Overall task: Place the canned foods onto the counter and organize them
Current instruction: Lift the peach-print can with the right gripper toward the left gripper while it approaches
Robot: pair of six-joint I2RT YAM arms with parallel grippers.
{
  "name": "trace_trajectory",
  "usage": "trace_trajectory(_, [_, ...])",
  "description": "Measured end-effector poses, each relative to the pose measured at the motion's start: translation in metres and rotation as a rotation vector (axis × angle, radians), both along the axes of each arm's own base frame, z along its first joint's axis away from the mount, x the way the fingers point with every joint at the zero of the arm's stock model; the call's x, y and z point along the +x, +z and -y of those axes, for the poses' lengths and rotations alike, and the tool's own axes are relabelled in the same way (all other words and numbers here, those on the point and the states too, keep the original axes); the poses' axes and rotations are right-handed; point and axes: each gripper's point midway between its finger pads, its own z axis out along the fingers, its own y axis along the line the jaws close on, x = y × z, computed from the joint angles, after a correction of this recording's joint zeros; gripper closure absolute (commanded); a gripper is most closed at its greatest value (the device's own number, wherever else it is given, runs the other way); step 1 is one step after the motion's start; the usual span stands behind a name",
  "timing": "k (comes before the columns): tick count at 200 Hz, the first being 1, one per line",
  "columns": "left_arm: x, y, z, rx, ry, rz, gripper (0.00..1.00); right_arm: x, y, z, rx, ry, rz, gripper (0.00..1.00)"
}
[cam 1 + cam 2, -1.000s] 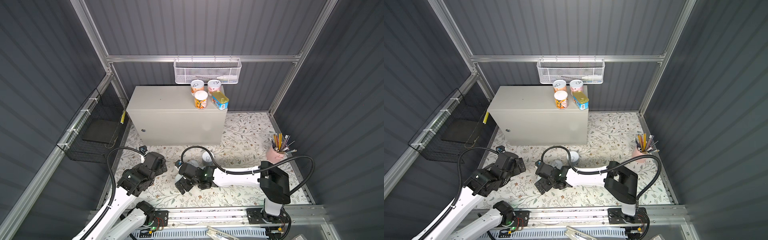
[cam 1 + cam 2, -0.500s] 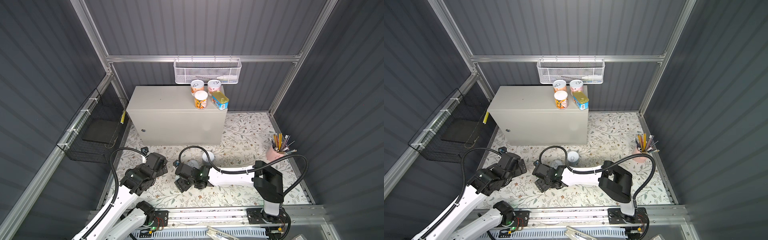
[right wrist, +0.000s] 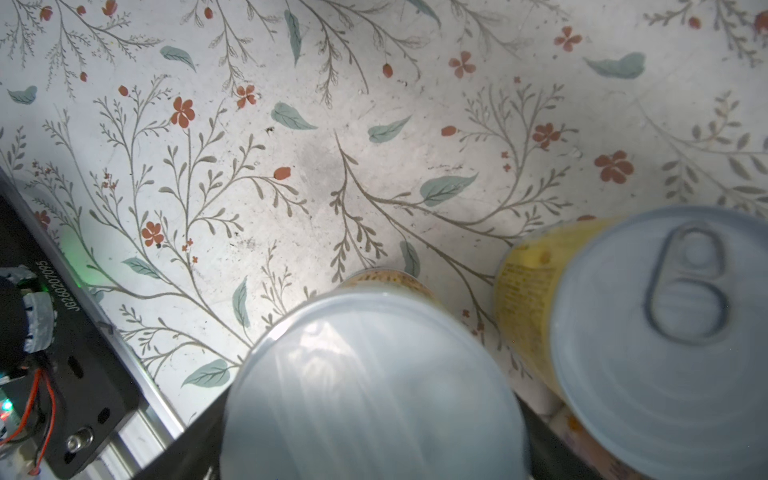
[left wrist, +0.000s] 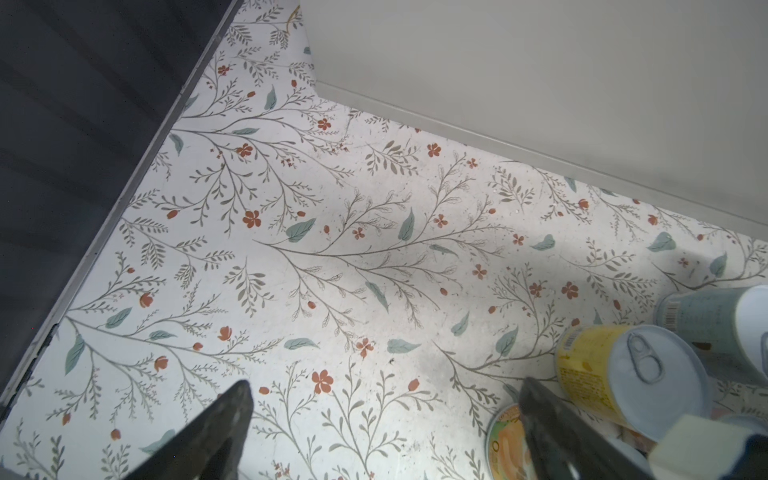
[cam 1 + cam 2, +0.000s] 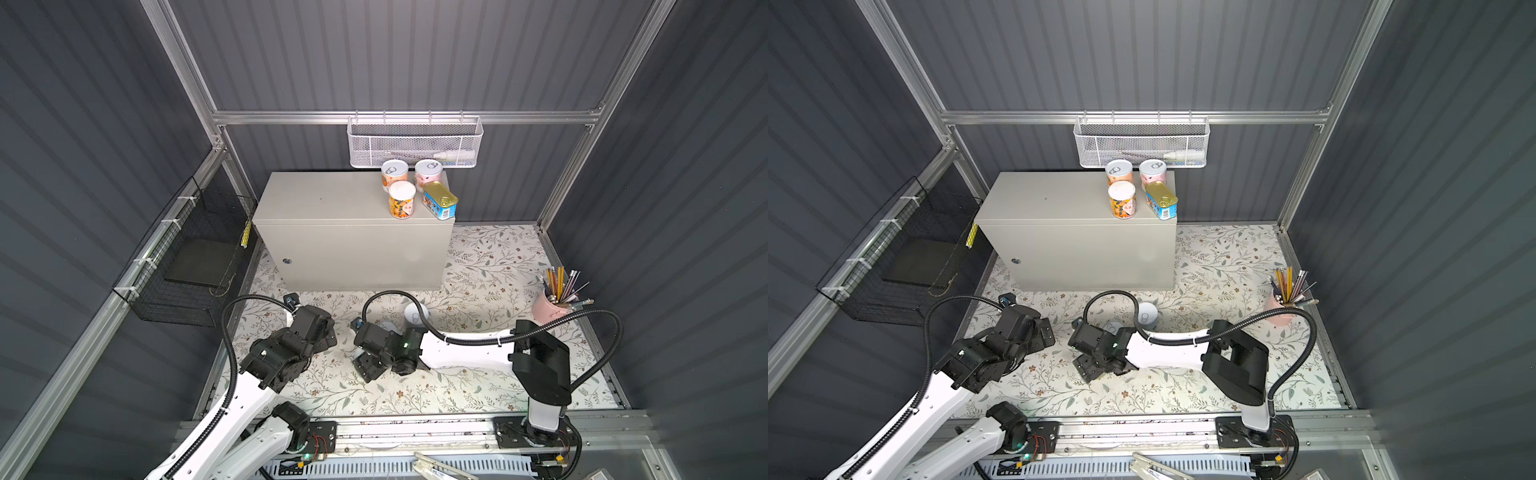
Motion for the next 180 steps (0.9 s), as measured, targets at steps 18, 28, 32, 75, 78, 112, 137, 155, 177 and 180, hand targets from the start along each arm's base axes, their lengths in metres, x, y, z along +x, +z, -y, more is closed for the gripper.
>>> trace_trajectory(18, [0.001, 0.005, 0.003, -0.021, -0.025, 0.031, 0.00, 0.000, 0.001, 0.008, -0.005, -0.014, -0.025, 0.36])
trace_trajectory(28, [0.001, 0.009, 0.005, -0.032, -0.035, 0.050, 0.00, 0.000, 0.003, 0.011, -0.002, -0.020, -0.035, 0.37])
trace_trajectory(32, [0.001, 0.010, 0.005, -0.035, -0.040, 0.056, 0.00, 0.001, 0.004, 0.012, 0.000, -0.023, -0.039, 0.37])
trace_trajectory(75, [0.003, 0.015, 0.012, -0.059, -0.087, 0.098, 0.00, 0.007, 0.025, 0.028, 0.037, -0.066, -0.042, 0.36])
trace_trajectory(78, [0.004, 0.014, 0.012, -0.060, -0.090, 0.099, 0.00, 0.008, 0.026, 0.028, 0.039, -0.067, -0.043, 0.37])
trace_trajectory(112, [0.007, 0.006, 0.023, -0.068, -0.143, 0.094, 0.00, 0.019, 0.047, 0.042, 0.082, -0.105, -0.042, 0.37])
trace_trajectory(137, [0.012, 0.007, 0.032, -0.082, -0.184, 0.100, 0.00, 0.026, 0.062, 0.055, 0.114, -0.137, -0.057, 0.37])
trace_trajectory(155, [0.016, 0.007, 0.040, -0.094, -0.212, 0.104, 0.00, 0.031, 0.072, 0.063, 0.138, -0.157, -0.053, 0.37])
trace_trajectory(177, [0.019, 0.006, 0.048, -0.104, -0.248, 0.099, 0.00, 0.038, 0.079, 0.079, 0.152, -0.192, -0.050, 0.37])
trace_trajectory(180, [0.019, 0.006, 0.050, -0.106, -0.254, 0.098, 0.00, 0.039, 0.080, 0.081, 0.153, -0.197, -0.050, 0.37])
